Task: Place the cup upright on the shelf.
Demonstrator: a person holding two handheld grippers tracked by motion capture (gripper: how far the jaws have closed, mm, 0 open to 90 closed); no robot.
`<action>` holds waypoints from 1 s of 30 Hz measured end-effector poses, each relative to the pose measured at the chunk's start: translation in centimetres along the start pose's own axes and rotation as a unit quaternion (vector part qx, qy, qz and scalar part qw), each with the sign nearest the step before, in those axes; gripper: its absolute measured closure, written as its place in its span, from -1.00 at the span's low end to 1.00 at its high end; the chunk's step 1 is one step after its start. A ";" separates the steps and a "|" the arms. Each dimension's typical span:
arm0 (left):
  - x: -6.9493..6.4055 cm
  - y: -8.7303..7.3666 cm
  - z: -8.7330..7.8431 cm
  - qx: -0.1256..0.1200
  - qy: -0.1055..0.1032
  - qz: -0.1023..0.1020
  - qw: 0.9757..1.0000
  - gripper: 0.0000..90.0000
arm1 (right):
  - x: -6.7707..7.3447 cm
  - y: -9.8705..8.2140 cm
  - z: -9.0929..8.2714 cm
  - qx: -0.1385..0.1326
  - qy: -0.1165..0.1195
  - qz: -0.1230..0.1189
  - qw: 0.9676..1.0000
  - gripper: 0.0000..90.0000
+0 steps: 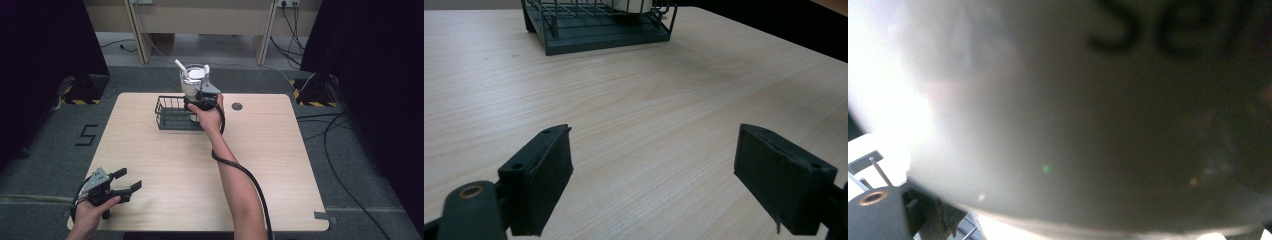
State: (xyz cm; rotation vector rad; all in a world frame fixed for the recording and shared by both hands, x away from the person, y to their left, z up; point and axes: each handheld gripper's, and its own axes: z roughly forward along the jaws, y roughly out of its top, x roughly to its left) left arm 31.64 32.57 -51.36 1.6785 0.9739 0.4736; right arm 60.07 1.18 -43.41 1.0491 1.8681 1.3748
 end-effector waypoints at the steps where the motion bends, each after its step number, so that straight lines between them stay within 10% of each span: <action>1: 0.0 0.0 0.0 0.000 0.000 0.000 1.000 -0.67 | 0.0 -0.1 0.0 -0.002 0.000 0.000 1.000 -0.78; 30: 0.1 0.0 0.0 0.000 0.001 0.001 1.000 -0.67 | 0.6 -0.5 -0.4 -0.011 -0.022 -0.001 1.000 -0.78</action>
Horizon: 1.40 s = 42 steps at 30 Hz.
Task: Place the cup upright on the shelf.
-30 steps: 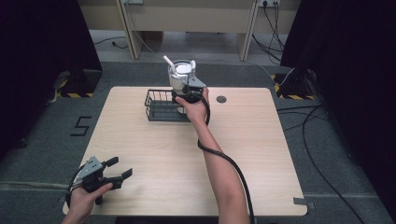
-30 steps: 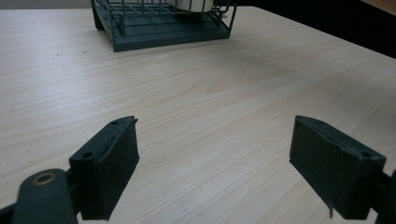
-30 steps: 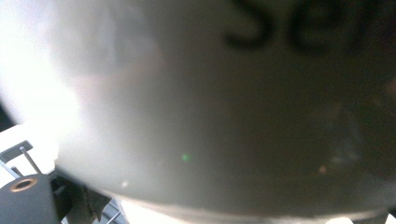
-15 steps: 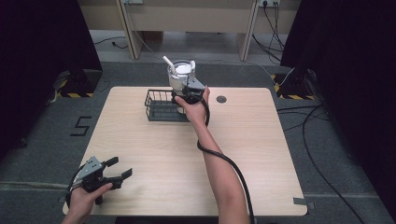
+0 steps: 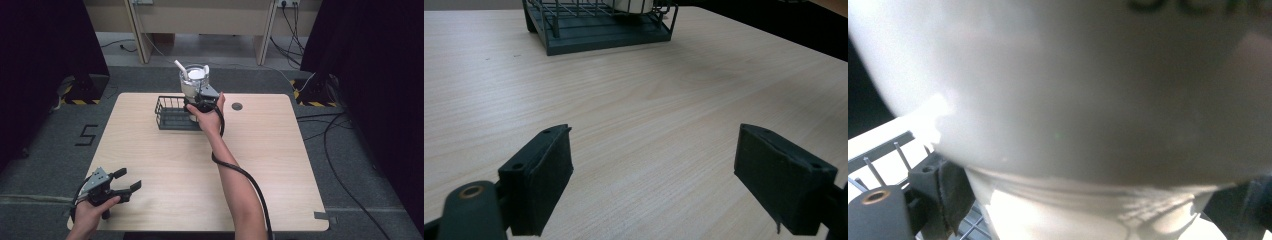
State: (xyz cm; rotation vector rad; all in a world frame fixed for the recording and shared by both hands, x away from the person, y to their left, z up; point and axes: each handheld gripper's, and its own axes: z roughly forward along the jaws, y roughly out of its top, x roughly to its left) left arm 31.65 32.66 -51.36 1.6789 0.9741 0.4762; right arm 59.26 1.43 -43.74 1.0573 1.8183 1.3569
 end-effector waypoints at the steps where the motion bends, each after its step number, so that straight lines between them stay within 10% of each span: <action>1: 0.0 0.0 0.0 0.000 0.000 0.000 1.000 -0.67 | 0.0 0.0 0.0 0.000 -0.001 -0.001 1.000 -0.78; 42: -0.1 0.0 0.2 0.002 -0.005 0.000 1.000 -0.67 | 0.6 -0.1 -1.4 0.001 -0.019 0.007 1.000 -0.79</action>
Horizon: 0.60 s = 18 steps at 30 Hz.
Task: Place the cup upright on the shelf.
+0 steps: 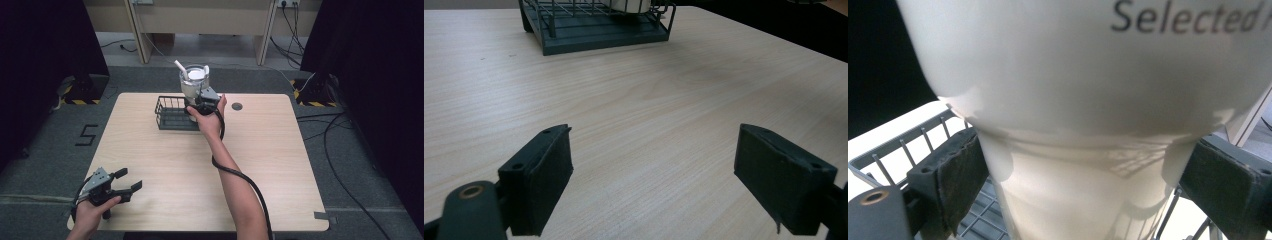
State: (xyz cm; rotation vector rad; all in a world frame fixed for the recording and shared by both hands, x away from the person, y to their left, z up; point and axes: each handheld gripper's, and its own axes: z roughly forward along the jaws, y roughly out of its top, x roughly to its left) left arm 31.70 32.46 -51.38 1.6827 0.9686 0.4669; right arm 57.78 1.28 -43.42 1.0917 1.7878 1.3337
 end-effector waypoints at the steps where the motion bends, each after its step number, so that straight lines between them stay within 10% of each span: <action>1: 0.0 0.0 0.0 0.000 0.000 0.000 1.000 -0.67 | 0.0 0.0 -0.1 0.000 0.000 0.000 1.000 -0.79; 18: 0.0 0.0 0.0 -0.001 0.001 0.000 1.000 -0.67 | -0.3 0.1 -2.0 -0.005 0.010 -0.012 1.000 -0.70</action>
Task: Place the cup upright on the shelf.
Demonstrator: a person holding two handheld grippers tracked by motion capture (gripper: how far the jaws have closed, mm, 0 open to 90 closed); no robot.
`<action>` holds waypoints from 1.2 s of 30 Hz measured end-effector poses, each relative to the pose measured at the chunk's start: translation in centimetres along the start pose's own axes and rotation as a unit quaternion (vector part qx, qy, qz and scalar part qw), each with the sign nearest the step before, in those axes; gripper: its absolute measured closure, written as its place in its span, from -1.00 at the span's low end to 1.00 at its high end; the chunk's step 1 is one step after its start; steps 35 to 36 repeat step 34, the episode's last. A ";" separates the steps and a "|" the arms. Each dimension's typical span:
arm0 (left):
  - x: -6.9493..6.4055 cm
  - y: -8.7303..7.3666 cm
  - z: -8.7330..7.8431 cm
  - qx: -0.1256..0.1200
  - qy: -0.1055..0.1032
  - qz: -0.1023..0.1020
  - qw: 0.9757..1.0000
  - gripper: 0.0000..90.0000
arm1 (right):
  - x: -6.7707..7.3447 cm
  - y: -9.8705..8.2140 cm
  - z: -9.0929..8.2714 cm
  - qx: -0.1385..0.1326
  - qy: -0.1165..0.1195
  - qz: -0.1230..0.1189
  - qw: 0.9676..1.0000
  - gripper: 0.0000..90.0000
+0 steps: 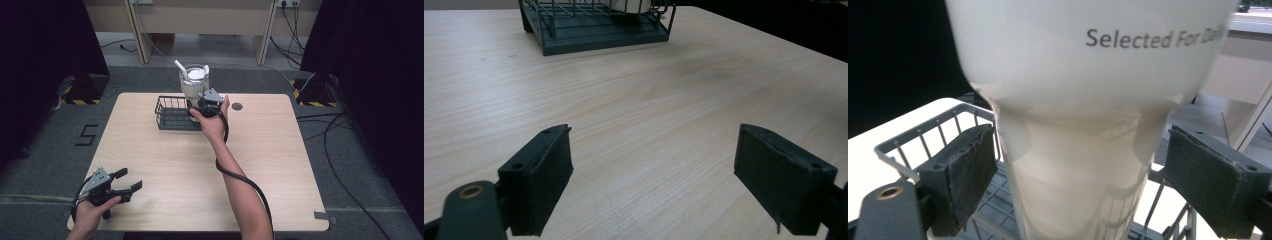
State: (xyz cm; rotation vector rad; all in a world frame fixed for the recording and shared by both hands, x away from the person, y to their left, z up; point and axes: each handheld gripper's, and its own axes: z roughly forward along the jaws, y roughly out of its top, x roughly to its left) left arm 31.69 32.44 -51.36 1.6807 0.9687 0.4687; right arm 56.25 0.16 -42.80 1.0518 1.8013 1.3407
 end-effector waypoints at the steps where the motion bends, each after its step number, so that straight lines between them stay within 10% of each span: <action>1: 0.0 0.0 0.0 0.000 0.000 0.000 1.000 -0.67 | 0.0 0.0 -0.2 0.001 0.001 0.000 1.000 -0.69; 36: -0.1 0.0 0.0 0.001 0.004 0.004 1.000 -0.67 | -1.4 -4.0 -10.7 0.024 0.054 0.006 0.998 -0.68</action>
